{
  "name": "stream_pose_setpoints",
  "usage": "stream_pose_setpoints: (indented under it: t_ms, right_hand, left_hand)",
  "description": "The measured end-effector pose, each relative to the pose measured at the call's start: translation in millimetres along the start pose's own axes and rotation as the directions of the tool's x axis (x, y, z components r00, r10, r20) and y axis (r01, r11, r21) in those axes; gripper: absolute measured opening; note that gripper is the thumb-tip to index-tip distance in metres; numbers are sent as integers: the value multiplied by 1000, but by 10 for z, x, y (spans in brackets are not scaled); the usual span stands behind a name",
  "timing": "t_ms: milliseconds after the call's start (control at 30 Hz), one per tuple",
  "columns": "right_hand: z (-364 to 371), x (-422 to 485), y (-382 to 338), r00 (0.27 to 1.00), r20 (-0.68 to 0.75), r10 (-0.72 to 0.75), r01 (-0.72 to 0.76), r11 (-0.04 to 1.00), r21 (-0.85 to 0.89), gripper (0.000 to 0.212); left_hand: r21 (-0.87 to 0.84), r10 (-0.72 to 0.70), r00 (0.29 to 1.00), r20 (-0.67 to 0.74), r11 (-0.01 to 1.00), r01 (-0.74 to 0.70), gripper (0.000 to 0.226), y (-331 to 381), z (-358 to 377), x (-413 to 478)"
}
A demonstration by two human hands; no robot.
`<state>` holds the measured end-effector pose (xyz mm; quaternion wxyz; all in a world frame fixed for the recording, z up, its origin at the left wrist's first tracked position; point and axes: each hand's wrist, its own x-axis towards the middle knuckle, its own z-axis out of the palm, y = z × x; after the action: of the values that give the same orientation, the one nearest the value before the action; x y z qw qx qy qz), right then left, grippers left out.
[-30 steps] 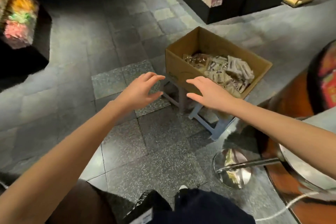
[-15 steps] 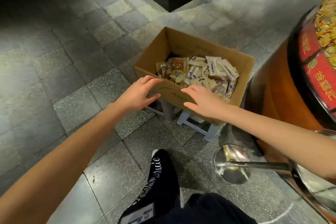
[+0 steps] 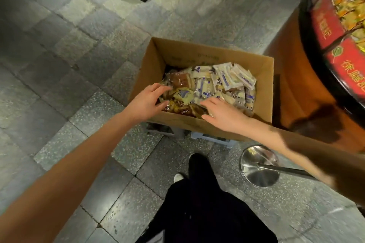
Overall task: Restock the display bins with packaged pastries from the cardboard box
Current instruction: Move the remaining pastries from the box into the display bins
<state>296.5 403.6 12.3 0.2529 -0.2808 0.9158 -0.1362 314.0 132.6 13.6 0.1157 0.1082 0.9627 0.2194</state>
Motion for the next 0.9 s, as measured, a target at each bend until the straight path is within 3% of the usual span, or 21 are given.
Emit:
stream_pose_setpoints:
  t_ms: [400,667,900]
  right_hand:
    - [-86,1351,1047,984,65,166,-165,986,-33,52]
    - [-152,2154,1570,975,43,218,-217,975,-42,52]
    - [36,2661,1963,984,-9,180,-180,984,-16,62]
  left_hand:
    - [-103,6,988,157,995,10,46,-614,366,1406]
    - [-31,38,927,372,999,-29,49,-947,814,2185]
    - [-309,-24,952,307,943,124,49,-963,1350,2543]
